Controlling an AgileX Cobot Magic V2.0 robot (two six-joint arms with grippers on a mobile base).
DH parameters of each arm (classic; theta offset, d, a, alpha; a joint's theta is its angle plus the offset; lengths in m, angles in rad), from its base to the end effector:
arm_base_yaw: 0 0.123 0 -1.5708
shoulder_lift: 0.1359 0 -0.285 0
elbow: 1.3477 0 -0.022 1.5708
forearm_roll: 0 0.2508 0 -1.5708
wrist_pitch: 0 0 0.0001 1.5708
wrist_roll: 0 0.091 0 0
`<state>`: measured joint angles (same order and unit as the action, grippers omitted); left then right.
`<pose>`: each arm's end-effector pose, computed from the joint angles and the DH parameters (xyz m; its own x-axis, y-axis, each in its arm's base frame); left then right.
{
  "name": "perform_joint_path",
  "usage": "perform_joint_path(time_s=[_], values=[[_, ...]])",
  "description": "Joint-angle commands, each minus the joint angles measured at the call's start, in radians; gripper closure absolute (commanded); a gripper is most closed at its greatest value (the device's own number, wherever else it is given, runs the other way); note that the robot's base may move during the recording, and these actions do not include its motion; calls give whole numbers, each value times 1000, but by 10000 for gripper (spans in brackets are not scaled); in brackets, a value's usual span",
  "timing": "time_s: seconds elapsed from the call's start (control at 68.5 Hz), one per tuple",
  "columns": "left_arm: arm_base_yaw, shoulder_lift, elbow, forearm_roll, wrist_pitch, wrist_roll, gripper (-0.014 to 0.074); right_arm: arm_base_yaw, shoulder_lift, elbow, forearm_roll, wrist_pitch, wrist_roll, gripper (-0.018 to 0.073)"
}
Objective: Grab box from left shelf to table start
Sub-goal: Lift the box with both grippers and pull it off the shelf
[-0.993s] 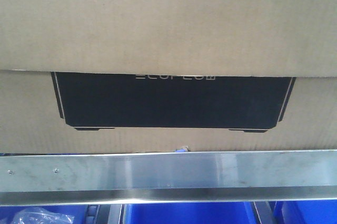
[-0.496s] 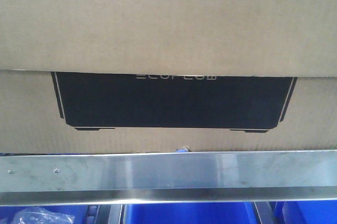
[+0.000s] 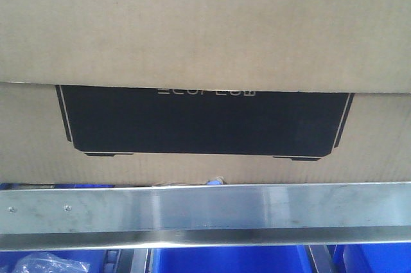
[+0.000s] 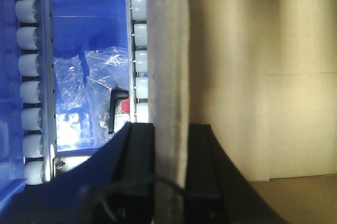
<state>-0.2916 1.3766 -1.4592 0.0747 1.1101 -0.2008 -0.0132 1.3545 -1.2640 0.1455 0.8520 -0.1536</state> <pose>0.2703 -0.0748 0.3982 -0.8037 0.0675 -0.5912 0.1166 0.9921 -0.0453 0.2877 0.0061 0.3602 -0.7466 -0.0472 -0.6636 -0.1019 0.9938 0.0440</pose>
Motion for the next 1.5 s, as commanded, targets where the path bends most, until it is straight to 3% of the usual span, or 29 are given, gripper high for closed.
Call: perform_joint_path(time_s=[0.0,0.175,0.321,0.54,0.715,1.124,1.489], values=[[-1,-91,-34,-14,-55,-18,688,-3,-88,-36,-20,-67,14,499],[-1,-230,-6,-51,-86,-18,688,-2,-215,-34,8,-36,14,499],[-1,-371,123,-60,-146,-18,688,-2,-334,13,79,-11,14,499],[-1,-655,421,-60,-255,-18,688,2,-594,264,94,-46,14,499],[-1,-840,556,-60,-284,-18,688,2,-804,417,95,-58,14,499],[-1,-1182,578,-75,-292,-18,688,2,-1181,451,154,-57,14,499],[1,-1205,578,-88,-322,-18,688,2,-1197,451,154,-56,14,499]])
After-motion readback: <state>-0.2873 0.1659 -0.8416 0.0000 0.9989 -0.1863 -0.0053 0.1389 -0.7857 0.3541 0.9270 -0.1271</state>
